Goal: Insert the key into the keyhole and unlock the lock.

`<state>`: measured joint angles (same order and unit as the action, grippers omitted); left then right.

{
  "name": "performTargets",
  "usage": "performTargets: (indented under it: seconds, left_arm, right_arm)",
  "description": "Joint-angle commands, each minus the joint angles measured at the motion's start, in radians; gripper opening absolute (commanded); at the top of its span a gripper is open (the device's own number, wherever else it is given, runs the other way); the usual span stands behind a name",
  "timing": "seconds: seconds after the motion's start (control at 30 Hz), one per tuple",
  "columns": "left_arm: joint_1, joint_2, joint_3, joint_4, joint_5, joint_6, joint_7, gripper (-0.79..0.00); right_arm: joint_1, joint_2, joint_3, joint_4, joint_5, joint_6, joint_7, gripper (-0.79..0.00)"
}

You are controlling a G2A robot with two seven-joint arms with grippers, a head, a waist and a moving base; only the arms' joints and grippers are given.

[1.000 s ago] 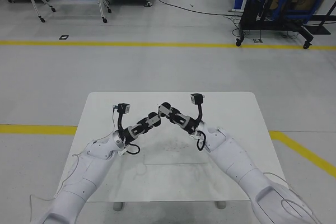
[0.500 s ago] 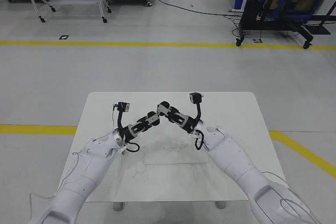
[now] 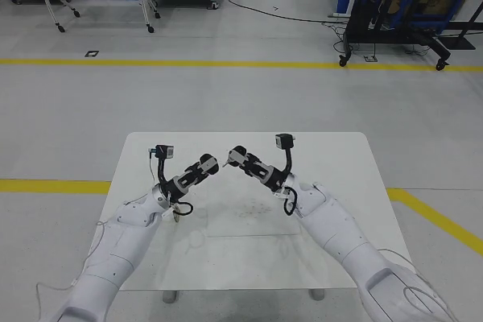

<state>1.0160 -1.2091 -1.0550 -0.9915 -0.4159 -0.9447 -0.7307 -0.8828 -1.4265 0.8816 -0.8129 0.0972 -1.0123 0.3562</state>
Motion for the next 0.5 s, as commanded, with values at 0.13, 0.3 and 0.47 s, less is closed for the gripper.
performTargets:
  seconds: [0.13,0.3,0.47]
  left_arm:
    - [0.003,0.001,0.009,-0.013,-0.023,0.011,-0.051,-0.4]
    - [0.002,0.0,0.017,-0.013,-0.038,0.014,-0.078,-0.425]
    - [-0.001,-0.003,0.026,-0.011,-0.047,0.018,-0.098,-0.545]
  right_arm:
    - [-0.001,0.0,0.015,-0.001,0.008,0.0,0.014,-0.785]
    - [-0.005,-0.002,0.019,-0.004,-0.01,0.0,0.011,-0.785]
    - [-0.005,-0.007,0.015,-0.003,0.002,0.0,0.029,-0.785]
